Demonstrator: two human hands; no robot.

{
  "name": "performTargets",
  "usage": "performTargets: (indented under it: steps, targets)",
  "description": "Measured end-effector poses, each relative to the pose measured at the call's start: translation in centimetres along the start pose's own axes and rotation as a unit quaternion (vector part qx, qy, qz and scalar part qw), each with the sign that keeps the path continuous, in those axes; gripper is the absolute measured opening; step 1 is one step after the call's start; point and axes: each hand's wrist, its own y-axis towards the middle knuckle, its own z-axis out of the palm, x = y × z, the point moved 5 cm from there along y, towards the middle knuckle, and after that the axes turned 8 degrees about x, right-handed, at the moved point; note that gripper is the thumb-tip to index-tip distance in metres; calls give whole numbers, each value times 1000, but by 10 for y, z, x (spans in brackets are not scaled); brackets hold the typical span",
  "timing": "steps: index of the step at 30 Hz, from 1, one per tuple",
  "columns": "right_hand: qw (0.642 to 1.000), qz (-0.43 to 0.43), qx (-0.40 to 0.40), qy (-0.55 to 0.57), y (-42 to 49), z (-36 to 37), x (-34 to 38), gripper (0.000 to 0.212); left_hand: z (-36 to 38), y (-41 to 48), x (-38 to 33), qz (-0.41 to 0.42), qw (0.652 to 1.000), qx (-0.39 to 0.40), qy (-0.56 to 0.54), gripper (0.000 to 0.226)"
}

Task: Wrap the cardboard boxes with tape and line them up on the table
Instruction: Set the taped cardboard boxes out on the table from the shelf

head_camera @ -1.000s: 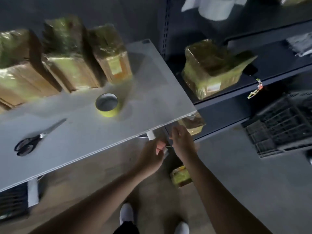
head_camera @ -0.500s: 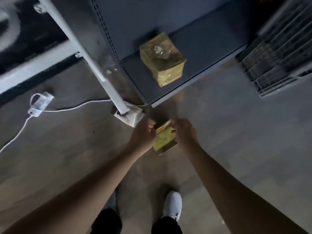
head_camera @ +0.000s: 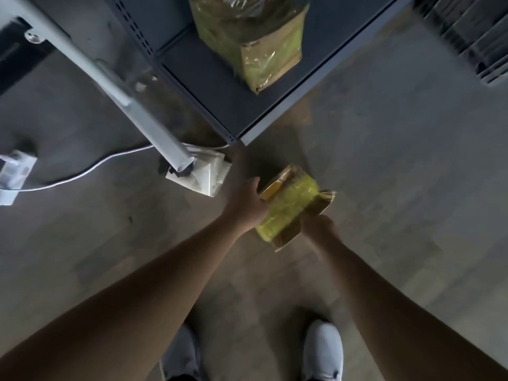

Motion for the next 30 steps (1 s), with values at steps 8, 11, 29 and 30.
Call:
performTargets:
  steps: [8,11,29,30]
  targets:
    - [993,33,6,109,35,28,-27,32,34,26,40,-105,987,37,-114,41]
    - [1000,-11,-20,6,15,17,-13,25,24,12,45,-154,984,17,-92,55]
    - [946,-216,50,-235,-289,-104,166,89,-123,-267,-64,-137,923,-108,-344,31]
    - [947,-235,55,-213,-312,-110,178,87,-137,-288,-74,-130,918,-124,-353,29]
